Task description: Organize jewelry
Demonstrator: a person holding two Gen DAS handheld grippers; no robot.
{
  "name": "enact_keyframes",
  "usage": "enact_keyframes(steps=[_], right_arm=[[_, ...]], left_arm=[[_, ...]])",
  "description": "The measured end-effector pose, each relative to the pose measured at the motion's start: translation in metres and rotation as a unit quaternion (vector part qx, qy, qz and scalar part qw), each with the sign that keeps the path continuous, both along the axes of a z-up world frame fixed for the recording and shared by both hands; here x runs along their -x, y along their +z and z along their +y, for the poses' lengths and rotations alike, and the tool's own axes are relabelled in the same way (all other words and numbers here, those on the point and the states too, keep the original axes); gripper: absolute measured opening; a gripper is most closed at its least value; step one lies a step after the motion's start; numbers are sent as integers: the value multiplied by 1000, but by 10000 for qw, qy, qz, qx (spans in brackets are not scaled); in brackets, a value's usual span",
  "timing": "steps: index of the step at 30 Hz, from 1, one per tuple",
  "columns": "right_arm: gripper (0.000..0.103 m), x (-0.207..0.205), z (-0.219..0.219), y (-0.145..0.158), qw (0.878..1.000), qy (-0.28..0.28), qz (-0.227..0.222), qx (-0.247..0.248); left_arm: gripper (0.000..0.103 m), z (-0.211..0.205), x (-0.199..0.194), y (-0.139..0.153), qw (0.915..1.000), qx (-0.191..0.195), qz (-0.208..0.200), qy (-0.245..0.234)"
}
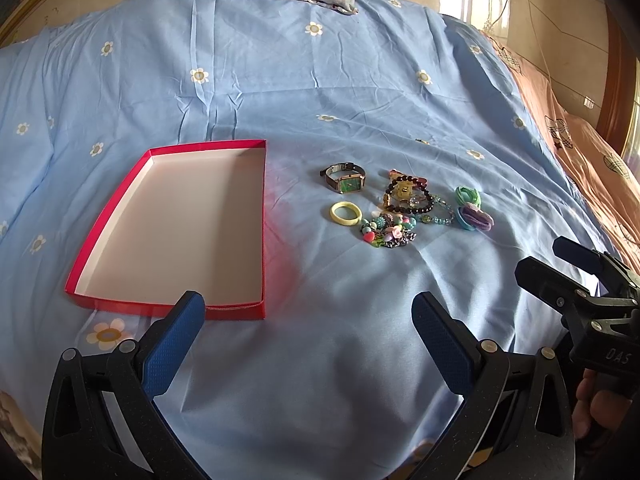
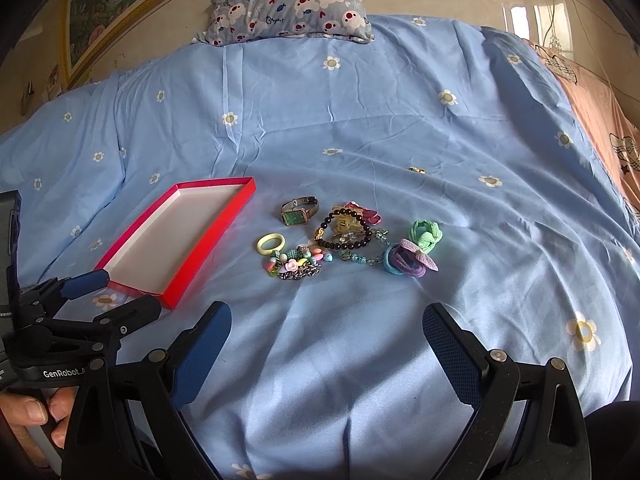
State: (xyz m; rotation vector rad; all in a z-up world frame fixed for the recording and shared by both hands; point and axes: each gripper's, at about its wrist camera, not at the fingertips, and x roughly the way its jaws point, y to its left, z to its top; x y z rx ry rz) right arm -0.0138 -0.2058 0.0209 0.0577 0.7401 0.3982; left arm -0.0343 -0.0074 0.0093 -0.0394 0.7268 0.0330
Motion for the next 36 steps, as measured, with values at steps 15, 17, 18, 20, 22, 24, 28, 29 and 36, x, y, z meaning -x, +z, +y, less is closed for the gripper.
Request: enact_keyframes(steps=[15,17,18,20,22,24,28,29,36], right_arm=[[98,-2,0,1,10000,25,17,-26],[98,-2,0,1,10000,24,24,-26],[98,-2,0,1,10000,26,27,-28],[98,-2,1,0,10000,29,34,-32],[98,-2,0,0,10000,29,29,-30],[98,-2,1,0,10000,27,26,-27],[98,-5,1,-2,10000,18,62,-29],[98,-6,1,-3,10000,12,70,-29],[97,-19,-4,-9,9998,1,202,-57]], left_arm=[[103,0,2,-2,10000,15,29,-4],[103,0,2,-1,10000,19,27,-3],[103,-1,1,-1,10000,11,22,-2],[103,-1,1,-2,10000,23,41,-4],[103,-2,1,-5,10000,59,75,-7],[103,-2,-3,-7,9999,86,127,-2],[103,1,-12,-10,9995,130,270,-26],[103,3,-15,-10,9995,129,299,-34],[103,12,-35,-8,9987,260,419,-98]])
